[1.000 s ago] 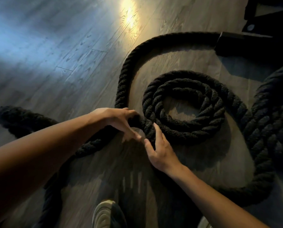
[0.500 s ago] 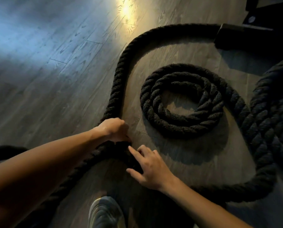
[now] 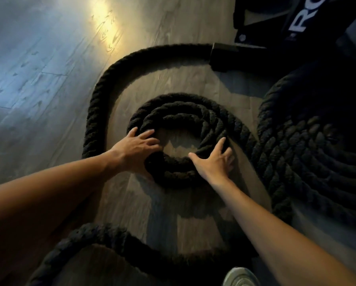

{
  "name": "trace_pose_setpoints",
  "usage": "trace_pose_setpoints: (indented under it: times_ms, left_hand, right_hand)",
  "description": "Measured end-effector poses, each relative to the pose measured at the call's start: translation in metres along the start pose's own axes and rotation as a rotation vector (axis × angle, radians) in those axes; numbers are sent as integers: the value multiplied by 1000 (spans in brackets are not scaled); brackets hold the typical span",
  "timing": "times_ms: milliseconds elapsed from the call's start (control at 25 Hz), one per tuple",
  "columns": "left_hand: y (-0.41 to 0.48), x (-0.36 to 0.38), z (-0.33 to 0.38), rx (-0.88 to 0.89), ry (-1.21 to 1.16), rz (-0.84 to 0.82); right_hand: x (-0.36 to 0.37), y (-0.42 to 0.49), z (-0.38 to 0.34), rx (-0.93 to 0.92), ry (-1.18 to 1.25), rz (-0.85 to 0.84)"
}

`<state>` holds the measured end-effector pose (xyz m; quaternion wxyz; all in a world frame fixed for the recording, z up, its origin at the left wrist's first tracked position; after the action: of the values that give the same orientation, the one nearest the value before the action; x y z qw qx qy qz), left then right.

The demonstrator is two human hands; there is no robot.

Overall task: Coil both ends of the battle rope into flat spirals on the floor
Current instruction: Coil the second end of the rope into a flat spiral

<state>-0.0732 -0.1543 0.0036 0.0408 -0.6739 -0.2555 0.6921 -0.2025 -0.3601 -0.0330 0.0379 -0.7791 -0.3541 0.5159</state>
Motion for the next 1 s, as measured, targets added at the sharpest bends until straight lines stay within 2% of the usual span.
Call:
trace_pose_setpoints:
  times_ms: [80, 160, 280, 360, 480, 600, 640, 720, 800, 920, 1000]
  left_hand:
    - [-5, -1, 20, 30, 7, 90]
    - [-7, 2, 51, 40, -46, 188]
    - [-9, 16, 103, 150, -212, 93]
    - [-16, 21, 111, 228, -196, 37]
    - [-41, 20, 94, 289, -113, 149]
    - [-63, 12, 55, 199, -54, 371]
    - [-65, 7, 39, 163, -50, 396]
    - [-55, 3, 12, 175, 57, 292]
    - [-34, -1, 0, 303, 227, 116]
    - [-5, 0, 1, 479, 354, -124]
    - [-1, 1, 6, 515, 386, -126]
  right_hand:
    - [-11, 21, -7, -83, -72, -12]
    - [-29, 42, -19, -237, -258, -53]
    - [-37, 45, -51, -608, -573, -116]
    - [-27, 33, -67, -744, -618, -140]
    - [-7, 17, -53, -669, -543, -100]
    - [2, 5, -23, -453, -414, 4]
    - [3, 1, -15, -414, -352, 11]
    - [2, -4, -5, -415, -284, 12]
    - [-1, -9, 4, -475, -248, -1]
    - [-16, -2, 9, -547, -197, -77]
    - [-32, 4, 9, -554, -86, -91]
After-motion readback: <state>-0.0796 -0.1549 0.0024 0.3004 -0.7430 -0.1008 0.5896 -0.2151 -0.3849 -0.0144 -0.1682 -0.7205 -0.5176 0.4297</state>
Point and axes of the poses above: each hand's wrist, its own y-axis towards the middle knuckle, its own x-axis out of the palm, z = x × y, the point moved 4 cm from there along y, towards the middle knuckle, and after that the axes turned 10 degrees about x, right-handed, at the moved point
